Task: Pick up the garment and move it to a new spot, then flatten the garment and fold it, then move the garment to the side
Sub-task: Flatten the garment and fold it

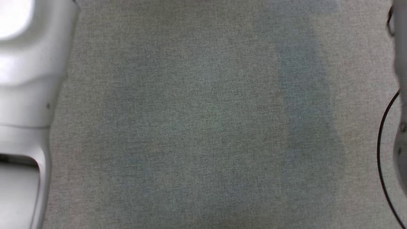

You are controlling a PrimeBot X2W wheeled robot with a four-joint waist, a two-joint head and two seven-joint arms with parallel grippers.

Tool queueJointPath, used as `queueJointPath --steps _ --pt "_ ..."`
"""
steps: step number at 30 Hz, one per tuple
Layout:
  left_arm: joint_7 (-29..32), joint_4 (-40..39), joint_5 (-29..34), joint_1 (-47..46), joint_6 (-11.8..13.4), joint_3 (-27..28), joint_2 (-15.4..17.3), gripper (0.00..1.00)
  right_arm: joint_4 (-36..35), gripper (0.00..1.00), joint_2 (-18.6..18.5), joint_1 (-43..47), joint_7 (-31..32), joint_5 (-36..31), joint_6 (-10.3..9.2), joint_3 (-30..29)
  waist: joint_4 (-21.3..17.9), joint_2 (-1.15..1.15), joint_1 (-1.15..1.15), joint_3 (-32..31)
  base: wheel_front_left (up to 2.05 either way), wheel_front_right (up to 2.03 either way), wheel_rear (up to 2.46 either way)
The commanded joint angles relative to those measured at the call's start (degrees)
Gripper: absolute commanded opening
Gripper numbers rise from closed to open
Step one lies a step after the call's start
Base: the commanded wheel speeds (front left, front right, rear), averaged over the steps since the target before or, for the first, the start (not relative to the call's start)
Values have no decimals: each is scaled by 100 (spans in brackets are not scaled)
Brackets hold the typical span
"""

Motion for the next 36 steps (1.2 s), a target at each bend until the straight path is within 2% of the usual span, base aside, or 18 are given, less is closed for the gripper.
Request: queueJointPath --steps 1,7,15,20,25,36 --pt "-30 -7 -48 344 -3 -69 35 0 -94 0 6 389 -17 25 1 102 10 0 -1 -29 0 0 0" --pt "-34 -684 -78 1915 9 112 119 0 -708 0 68 1928 -18 145 1 375 4 0 -1 -332 0 0 0" --pt "-34 -1566 134 4362 134 273 101 0 -1514 0 -87 4135 -19 359 1 628 59 0 -1 -1001 0 0 0" --pt "-36 -1963 244 5534 126 229 62 0 -1961 0 -171 5318 -19 540 1 629 123 0 -1 -1400 0 0 0" --pt "-36 -2233 325 6441 107 178 96 0 -2358 0 -162 6335 -19 556 1 610 184 0 -1 -1767 0 0 0" --pt "-36 -2622 374 7911 222 155 62 0 -3067 0 91 8249 18 672 1 61 381 0 -1 -2408 0 0 0"
